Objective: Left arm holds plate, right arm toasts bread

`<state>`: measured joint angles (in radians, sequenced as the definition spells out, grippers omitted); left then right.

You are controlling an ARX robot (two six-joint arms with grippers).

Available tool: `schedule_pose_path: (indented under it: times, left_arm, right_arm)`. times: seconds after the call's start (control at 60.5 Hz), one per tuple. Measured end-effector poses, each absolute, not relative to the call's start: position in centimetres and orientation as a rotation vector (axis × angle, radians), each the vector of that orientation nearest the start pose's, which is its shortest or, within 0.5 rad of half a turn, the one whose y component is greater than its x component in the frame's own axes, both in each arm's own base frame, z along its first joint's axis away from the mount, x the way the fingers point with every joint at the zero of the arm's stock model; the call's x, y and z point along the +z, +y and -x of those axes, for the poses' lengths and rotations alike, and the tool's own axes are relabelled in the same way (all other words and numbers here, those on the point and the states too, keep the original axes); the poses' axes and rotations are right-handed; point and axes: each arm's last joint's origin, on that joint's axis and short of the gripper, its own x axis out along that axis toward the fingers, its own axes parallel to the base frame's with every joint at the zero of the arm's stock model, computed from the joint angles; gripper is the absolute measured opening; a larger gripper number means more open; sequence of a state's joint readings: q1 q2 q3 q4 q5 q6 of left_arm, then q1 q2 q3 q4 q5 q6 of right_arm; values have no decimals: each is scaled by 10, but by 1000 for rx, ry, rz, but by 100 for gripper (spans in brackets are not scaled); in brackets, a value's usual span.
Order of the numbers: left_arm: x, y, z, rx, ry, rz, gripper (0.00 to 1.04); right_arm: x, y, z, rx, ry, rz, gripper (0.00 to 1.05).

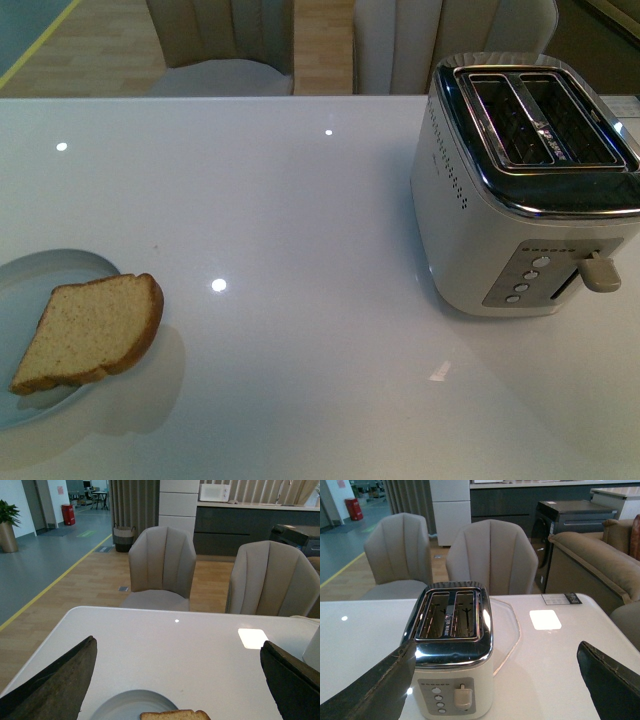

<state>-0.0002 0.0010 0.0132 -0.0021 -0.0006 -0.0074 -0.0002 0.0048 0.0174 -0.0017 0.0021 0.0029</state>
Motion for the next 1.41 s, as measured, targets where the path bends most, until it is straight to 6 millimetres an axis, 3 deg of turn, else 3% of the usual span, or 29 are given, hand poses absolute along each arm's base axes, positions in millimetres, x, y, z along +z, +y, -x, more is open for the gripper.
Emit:
schedule_pose_path:
  times: [0.678, 0.761, 0.827, 1.058, 1.273, 1.406]
  left_arm:
    - [168, 0, -97, 1, -10, 7, 98]
    - [168, 1, -98, 133, 259, 86, 98]
    - [167, 2, -106, 199, 455, 160, 98]
    - [178, 7, -140, 174, 436, 239, 98]
    - [185, 29, -200, 171, 368, 298, 98]
    - [168, 54, -242, 217, 388, 355, 98]
  right_arm:
    - [169, 0, -97, -2, -11, -3, 96]
    - [169, 0, -97, -3, -11, -3, 96]
    - [169, 0, -97, -2, -11, -3, 96]
    - [169, 0, -97, 0, -11, -3, 96]
    - [169, 0, -97, 0, -11, -3, 96]
    - [169, 0, -97, 0, -11, -3, 96]
